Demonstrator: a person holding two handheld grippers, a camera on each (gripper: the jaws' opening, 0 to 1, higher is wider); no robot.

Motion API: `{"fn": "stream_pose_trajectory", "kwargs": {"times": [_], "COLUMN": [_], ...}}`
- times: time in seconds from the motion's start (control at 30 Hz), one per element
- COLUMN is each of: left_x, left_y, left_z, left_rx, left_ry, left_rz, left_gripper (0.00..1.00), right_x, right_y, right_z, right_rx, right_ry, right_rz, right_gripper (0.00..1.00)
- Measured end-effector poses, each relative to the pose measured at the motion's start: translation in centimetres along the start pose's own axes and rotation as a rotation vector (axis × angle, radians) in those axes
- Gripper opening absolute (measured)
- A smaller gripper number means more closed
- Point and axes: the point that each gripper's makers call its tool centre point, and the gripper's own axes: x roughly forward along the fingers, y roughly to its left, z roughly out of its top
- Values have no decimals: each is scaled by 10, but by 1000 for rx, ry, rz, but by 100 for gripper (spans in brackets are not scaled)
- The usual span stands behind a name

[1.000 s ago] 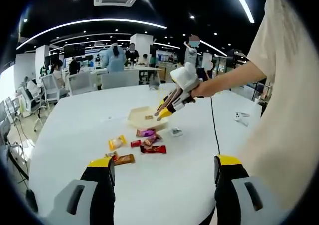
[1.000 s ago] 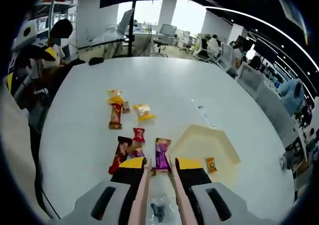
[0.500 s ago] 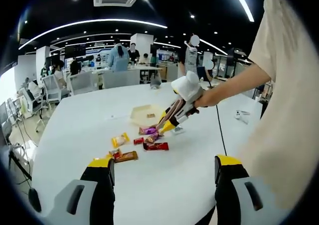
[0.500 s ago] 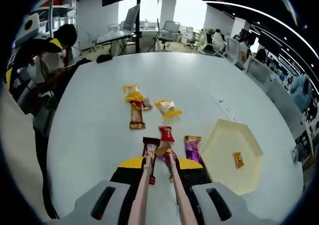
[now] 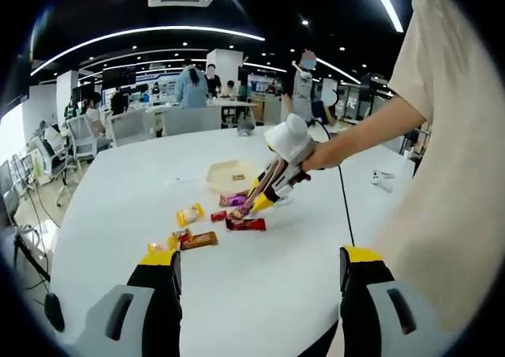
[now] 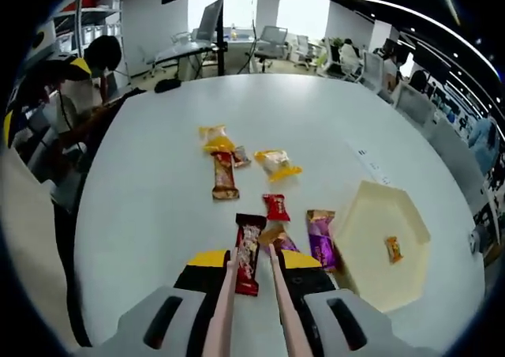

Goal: Place the target food into the container with the food tongs after gripping and lifting it, then release it inside without dropping or visibly crushing the food.

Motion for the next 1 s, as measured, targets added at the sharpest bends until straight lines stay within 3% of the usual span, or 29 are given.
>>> {"fn": "stream_pose_trajectory", "kwargs": {"times": [1.0], "left_x": [-3], "left_y": [7], "left_z": [-8], "left_rx": [-29], "left_ry": [5], "left_rz": [13], "left_gripper": [81], "right_x": [26], "right_y": [10], "right_z": [-12], "right_rx": [15], "right_ry": [95], "right_rz": [-4], "right_gripper": [24]}}
